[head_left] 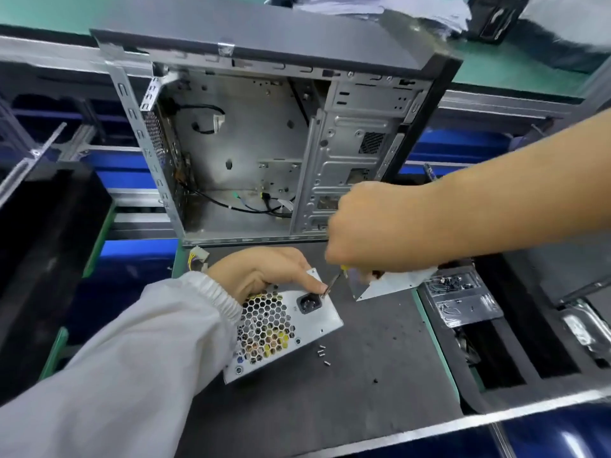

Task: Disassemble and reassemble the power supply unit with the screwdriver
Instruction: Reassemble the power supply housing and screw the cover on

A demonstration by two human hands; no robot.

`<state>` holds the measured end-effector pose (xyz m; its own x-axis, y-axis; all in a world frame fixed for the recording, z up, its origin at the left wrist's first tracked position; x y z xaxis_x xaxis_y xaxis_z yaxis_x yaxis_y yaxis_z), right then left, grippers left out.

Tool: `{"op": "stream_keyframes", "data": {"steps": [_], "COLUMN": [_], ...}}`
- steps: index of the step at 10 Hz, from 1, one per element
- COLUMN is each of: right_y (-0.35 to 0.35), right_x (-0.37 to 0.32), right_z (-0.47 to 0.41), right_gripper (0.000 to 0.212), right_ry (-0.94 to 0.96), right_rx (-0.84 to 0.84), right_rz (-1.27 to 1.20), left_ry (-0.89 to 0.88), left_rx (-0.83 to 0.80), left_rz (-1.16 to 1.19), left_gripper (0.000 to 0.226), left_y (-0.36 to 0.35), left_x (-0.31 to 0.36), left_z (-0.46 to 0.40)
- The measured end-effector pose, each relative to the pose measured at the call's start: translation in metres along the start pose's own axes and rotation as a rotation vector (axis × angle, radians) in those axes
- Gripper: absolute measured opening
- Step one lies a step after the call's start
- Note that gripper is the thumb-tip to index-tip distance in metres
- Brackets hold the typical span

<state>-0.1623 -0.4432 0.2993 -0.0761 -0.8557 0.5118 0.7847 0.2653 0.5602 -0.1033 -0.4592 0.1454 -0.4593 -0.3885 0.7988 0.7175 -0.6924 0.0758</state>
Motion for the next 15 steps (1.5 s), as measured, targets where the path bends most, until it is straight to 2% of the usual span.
{"op": "stream_keyframes", "data": {"steps": [1,2,3,4,5,6,7,8,9,10,12,13,14,15], "right_y": [-0.019,-0.034,-0.04,-0.029,0.004,0.004,0.006,0.002,-0.021,-0.022,-0.003,0.006,0.009,0.005], "right_x": [0.011,0.011,0.008,0.009,-0.029,-0.043,-0.03,0.0,0.014,0.015,-0.001,-0.008,-0.011,-0.004], "right_z": [-0.002,-0.006,0.001,-0.006,-0.004,0.021,0.018,0.002,-0.005,-0.003,0.015,0.016,0.016,0.015], "right_gripper": [0.035,0.036,0.036,0.026,0.021,0.017,0.013,0.043,0.051,0.038,0.022,0.017,0.021,0.035], "right_ry": [-0.134,-0.446,-0.47,-0.225,0.339,0.584,0.413,-0.073,-0.237,-0.25,-0.221,-0.211,-0.209,-0.247], "right_rx": [-0.483,-0.895,-1.034,-0.75,-0.141,0.039,0.114,-0.065,-0.363,-0.376,-0.083,-0.013,-0.032,-0.046], "right_rz": [-0.926,-1.759,-1.79,-1.143,0.106,0.637,0.387,-0.229,-0.63,-0.56,-0.242,-0.165,-0.164,-0.17], "left_ry": [-0.008,-0.034,-0.039,-0.026,-0.052,-0.02,0.011,0.004,0.009,0.022,0.021,0.02,0.008,0.001], "left_rx": [-0.056,-0.05,-0.042,-0.018,0.022,-0.023,-0.045,-0.038,-0.027,-0.013,0.004,0.002,-0.008,-0.013], "left_rz": [-0.082,-0.103,-0.054,-0.04,-0.02,-0.009,0.01,-0.012,-0.026,0.04,0.049,0.072,0.105,0.089], "left_gripper": [0.032,0.026,0.015,0.014,0.011,0.032,0.031,0.027,0.018,0.017,0.019,0.023,0.018,0.022], "left_y": [-0.006,-0.006,-0.001,0.004,0.011,0.01,0.009,0.009,0.006,0.008,0.008,0.007,0.007,0.007], "left_x": [0.004,0.006,0.004,-0.002,-0.006,-0.008,-0.008,-0.005,0.0,-0.003,-0.003,-0.004,-0.006,-0.005], "left_z": [-0.003,-0.003,-0.002,-0.007,-0.013,-0.014,-0.009,-0.007,-0.001,-0.004,-0.004,-0.004,-0.007,-0.007]}}
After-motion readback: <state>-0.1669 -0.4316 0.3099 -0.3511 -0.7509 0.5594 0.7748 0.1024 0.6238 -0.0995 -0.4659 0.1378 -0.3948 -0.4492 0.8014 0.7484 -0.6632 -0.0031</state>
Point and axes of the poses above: each hand's wrist, its own z-axis away from the middle knuckle, its own y-axis out of the back of the hand, x = y × z, the point moved 6 cm from there along -z, towards the middle knuckle, and after that the axes turned 4 degrees about -x, right-handed, at the moved point
